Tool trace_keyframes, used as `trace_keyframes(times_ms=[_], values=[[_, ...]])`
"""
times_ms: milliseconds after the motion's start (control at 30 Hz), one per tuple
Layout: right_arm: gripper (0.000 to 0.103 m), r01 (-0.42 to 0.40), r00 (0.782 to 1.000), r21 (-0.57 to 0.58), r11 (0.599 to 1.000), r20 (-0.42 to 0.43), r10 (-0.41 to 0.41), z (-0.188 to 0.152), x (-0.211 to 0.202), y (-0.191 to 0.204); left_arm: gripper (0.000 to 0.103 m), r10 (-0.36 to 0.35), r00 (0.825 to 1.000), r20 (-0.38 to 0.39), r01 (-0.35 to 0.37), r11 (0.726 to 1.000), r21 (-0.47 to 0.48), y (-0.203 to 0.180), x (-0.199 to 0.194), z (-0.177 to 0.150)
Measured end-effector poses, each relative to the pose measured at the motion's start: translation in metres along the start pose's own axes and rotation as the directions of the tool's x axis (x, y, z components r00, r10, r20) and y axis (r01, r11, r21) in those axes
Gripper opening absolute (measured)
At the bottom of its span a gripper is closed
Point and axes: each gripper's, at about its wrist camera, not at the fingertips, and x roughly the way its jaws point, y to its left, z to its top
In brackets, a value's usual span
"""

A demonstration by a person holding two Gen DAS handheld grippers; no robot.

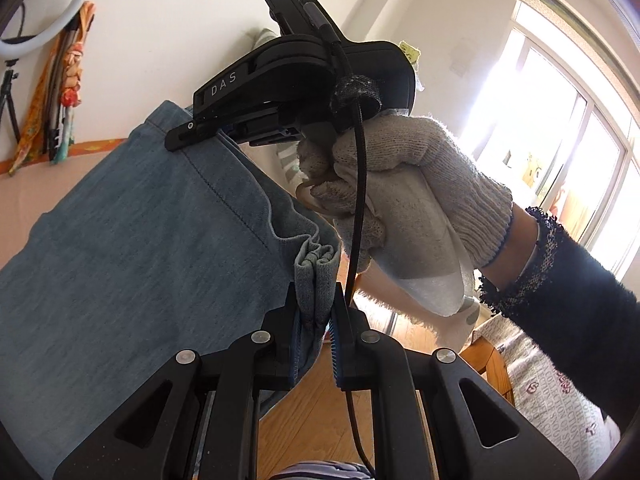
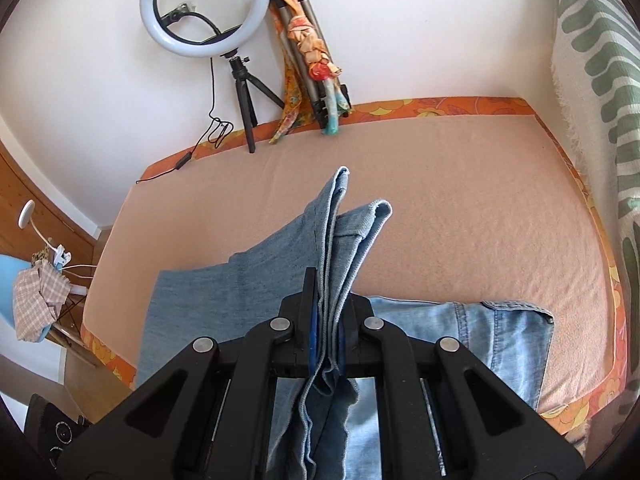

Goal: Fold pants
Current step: 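Carry the held hem with both grippers over onto the waistband, then open both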

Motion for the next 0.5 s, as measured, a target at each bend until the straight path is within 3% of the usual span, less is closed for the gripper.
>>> trace_keyframes(times_ms=[200, 500], values=[[0.007, 0.042, 0.999, 0.067, 0.997, 0.0, -0.042, -0.017, -0.005, -0.055, 0.011, -0.037, 0.997, -0.064, 0.04, 0.999, 0.037, -0.007, 0.042, 0.005], [0.007, 0.066, 0.998, 0.135, 0.989, -0.029, -0.062, -0.04, 0.014, -0.107, 0.011, -0.039, 0.987, -0.157, 0.048, 0.998, 0.052, 0.033, 0.1, 0.022]])
